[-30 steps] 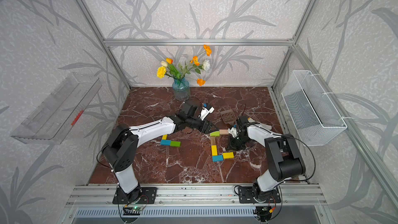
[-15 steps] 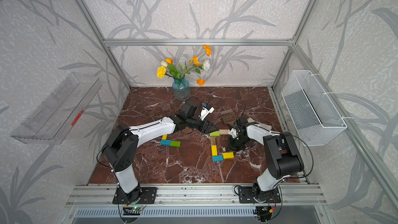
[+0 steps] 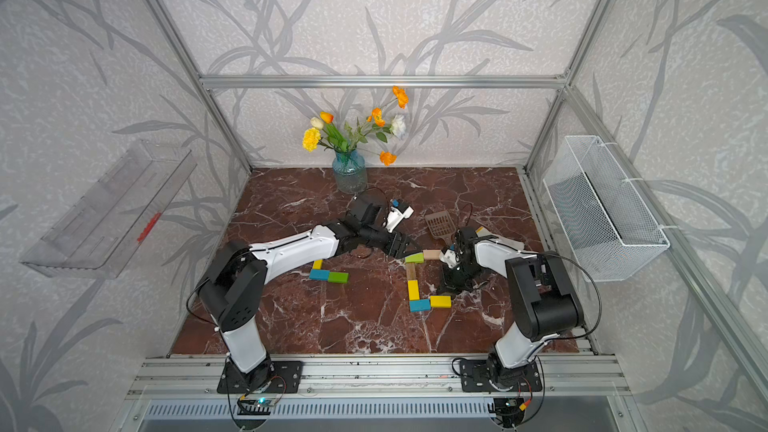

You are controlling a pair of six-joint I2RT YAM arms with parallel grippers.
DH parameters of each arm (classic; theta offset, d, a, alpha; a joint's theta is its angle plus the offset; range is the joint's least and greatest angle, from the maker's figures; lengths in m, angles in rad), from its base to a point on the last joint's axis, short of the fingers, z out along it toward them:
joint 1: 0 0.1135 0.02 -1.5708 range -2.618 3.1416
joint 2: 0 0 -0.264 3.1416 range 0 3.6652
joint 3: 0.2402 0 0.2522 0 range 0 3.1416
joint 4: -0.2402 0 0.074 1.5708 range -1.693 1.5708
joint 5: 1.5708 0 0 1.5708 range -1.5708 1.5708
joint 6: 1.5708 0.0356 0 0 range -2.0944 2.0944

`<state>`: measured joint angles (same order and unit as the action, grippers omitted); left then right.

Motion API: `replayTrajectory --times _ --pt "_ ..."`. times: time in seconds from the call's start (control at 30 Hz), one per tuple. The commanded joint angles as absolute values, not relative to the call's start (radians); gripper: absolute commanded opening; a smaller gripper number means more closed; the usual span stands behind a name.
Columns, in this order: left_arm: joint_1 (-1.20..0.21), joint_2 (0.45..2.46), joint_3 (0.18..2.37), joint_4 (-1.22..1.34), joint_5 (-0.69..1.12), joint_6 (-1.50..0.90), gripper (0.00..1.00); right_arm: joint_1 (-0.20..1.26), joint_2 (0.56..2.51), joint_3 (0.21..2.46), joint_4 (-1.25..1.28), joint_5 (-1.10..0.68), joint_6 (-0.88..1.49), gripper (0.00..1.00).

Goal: Assemble the letter c with building blocks
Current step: Assemble the building block at the center of the board.

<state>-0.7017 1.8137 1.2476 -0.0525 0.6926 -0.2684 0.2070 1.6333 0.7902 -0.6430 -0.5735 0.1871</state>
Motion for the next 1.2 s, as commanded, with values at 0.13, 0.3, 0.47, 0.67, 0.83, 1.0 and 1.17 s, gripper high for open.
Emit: replayTrajectory --times 0.13,0.3,0.47,0.67,0.83,1.0,1.17 --pt "-0.708 1.812 1.268 -0.067 0.689 -0.252 0.68 0.201 1.52 0.781 -0.618 -0.533 0.242 0.0" --pt "-0.709 1.809 1.266 -0.067 0.689 -0.25 0.68 0.183 1.428 0.787 -0.699 -0.408 0.275 0.0" --pt "-0.709 1.808 1.267 -0.065 0.691 -0.249 0.68 0.183 1.397 0.776 -0.779 -0.3 0.291 0.0" --pt "-0.709 1.806 1.267 -0.064 0.693 -0.249 0.68 0.195 1.42 0.787 -0.818 -0.209 0.311 0.0" --pt "-0.709 1.802 1.261 -0.064 0.69 -0.246 0.68 0.207 1.457 0.792 -0.831 -0.182 0.311 0.0" --pt "-0.71 1.803 1.264 -0.064 0.691 -0.245 0.68 0.215 1.495 0.802 -0.827 -0.229 0.279 0.0" --pt "-0.709 1.803 1.264 -0.065 0.692 -0.245 0.68 0.217 1.511 0.805 -0.814 -0.271 0.253 0.0"
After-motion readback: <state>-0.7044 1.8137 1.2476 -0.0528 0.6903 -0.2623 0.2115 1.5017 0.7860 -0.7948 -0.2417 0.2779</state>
